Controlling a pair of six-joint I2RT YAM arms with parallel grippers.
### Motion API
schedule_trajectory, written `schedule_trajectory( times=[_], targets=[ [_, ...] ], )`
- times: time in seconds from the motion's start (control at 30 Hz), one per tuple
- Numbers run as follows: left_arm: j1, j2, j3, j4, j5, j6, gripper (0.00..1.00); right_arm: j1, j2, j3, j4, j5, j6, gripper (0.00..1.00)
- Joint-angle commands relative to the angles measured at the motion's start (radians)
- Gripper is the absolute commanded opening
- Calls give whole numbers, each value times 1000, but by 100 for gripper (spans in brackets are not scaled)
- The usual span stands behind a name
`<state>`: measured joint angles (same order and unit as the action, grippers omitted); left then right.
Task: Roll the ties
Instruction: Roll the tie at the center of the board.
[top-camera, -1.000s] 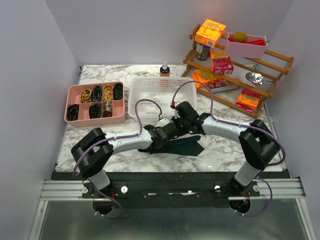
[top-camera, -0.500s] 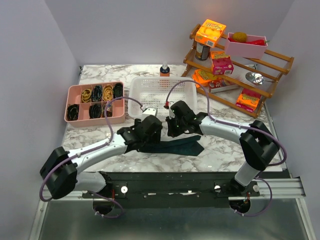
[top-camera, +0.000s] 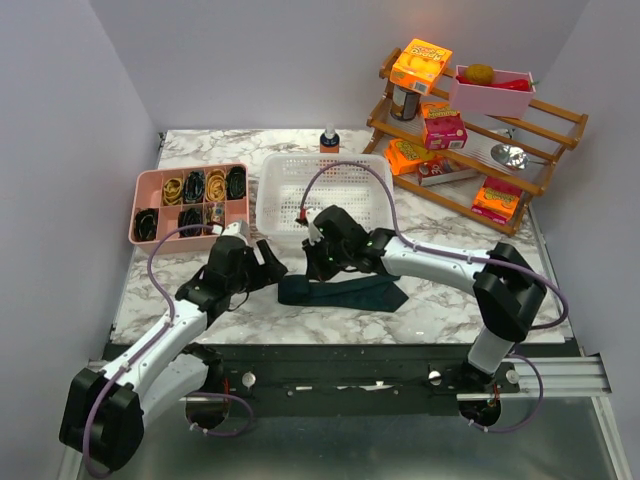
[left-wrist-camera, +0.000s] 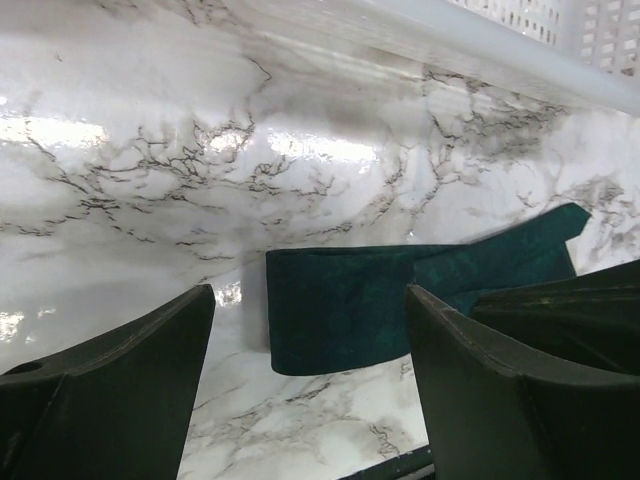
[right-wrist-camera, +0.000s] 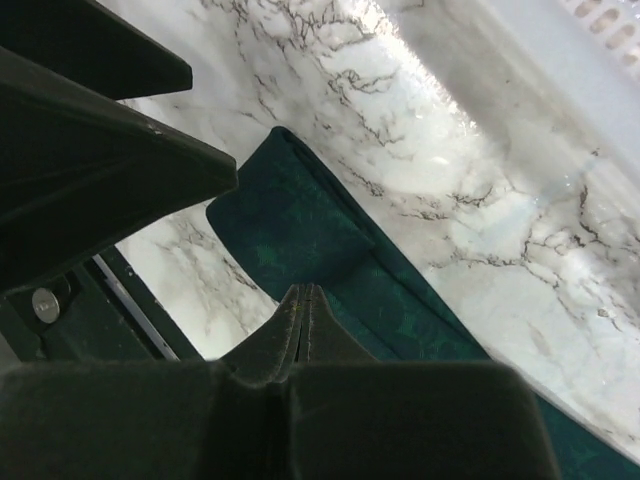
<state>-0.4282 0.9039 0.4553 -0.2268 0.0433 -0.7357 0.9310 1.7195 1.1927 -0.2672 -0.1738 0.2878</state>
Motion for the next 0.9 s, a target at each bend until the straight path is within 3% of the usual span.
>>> schedule_trajectory(
  times=[0.0,0.07,0.2,0.27,0.33,0.43,0.7,0.87],
  targets=[
    [32,-31,-9,63,135,-14,86,2,-9,-27,-44,120,14,1],
    [32,-30,3,50,129,5,86,-6,-32,-77,-58,213,22,1],
    [32,1,48,15,116,61,87,-121,-119,-198,-61,252,76,3],
    [32,19,57,12,113,79,87,-170,-176,-244,-60,253,100,11],
    [32,29,59,29,118,85,87,-225,-225,-304,-55,284,109,41],
    [32,49,62,47,130,94,87,-282,-267,-361,-55,303,123,63],
    [32,81,56,80,153,110,87,-458,-310,-462,-21,206,143,66],
    [32,81,51,80,156,114,87,-486,-285,-487,2,139,169,65]
  ],
)
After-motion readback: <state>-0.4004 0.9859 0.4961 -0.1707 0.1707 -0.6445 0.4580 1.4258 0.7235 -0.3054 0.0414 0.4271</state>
